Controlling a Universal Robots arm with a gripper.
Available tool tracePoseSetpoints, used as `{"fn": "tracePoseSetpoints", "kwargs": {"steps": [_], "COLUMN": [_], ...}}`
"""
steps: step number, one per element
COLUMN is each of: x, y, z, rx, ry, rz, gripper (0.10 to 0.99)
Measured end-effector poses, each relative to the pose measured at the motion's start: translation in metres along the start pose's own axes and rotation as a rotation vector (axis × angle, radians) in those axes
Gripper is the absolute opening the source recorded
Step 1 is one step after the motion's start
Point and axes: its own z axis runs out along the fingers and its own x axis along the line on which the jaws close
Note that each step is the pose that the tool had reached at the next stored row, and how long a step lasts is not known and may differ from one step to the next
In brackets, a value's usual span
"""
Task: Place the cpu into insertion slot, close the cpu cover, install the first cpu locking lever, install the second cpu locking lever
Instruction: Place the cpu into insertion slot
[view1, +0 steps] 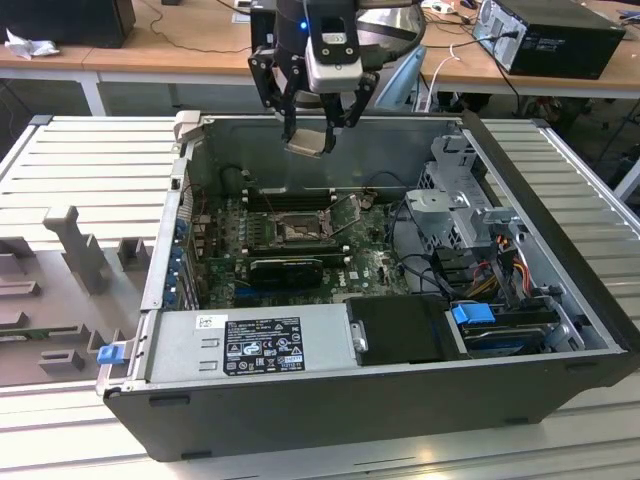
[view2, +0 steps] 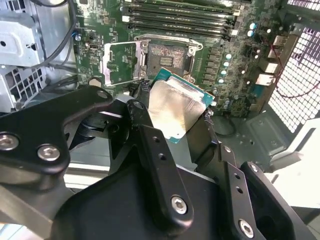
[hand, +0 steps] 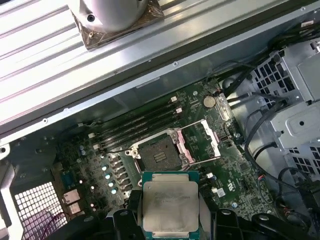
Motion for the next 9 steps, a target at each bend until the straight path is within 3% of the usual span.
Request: {"fn": "tracePoseSetpoints", "kwargs": {"steps": [9], "x": [-0.0001], "y": [-0.0005], "z": [0.0042], "rx": [-0.001], "ry": [-0.0049], "rz": [0.055], "gripper": [0.541]}}
